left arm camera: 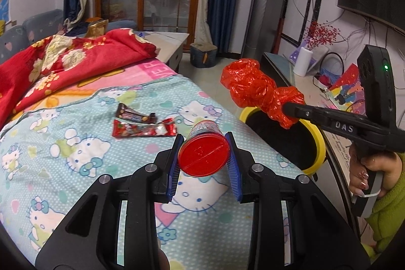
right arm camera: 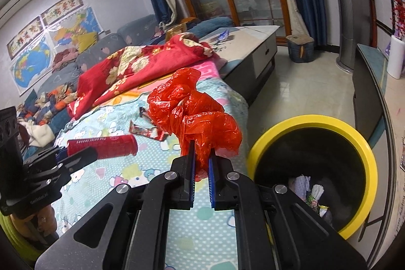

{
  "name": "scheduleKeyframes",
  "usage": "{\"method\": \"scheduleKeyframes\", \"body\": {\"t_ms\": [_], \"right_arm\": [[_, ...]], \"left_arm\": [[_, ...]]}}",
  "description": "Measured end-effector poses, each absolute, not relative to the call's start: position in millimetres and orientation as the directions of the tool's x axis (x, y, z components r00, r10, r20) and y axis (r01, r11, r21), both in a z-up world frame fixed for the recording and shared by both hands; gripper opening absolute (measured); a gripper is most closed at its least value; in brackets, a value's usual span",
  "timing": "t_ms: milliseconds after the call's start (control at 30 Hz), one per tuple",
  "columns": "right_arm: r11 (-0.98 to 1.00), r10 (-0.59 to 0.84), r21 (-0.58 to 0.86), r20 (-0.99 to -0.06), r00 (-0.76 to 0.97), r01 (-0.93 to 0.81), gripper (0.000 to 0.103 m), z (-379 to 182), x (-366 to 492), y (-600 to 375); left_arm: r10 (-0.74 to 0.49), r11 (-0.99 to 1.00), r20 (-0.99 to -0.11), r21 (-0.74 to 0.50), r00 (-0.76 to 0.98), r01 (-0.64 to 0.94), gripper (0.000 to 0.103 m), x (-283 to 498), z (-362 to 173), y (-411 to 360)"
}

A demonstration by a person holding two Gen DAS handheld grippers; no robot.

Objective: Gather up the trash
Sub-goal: 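Carry the candy tube and red bag over the yellow bin with both tools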

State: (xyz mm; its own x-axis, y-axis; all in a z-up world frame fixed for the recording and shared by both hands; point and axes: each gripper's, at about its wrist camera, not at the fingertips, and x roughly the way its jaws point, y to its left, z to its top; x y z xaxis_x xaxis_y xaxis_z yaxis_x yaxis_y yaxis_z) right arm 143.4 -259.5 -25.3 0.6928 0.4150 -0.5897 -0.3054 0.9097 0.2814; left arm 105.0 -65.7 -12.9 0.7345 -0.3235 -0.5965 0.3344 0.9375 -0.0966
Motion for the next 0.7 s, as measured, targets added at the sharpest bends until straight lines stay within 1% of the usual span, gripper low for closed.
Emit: {"method": "scheduleKeyframes", "body": {"t_ms": [700], "right_arm": [[0.939, 0.307, 0.318, -0.601, 0.738, -0.131, 0.008, -39, 145, -331]], "left_arm": [[-0.400, 0.883, -0.628, -0.070, 0.667, 0.464, 0.026, 105, -24, -135]]}}
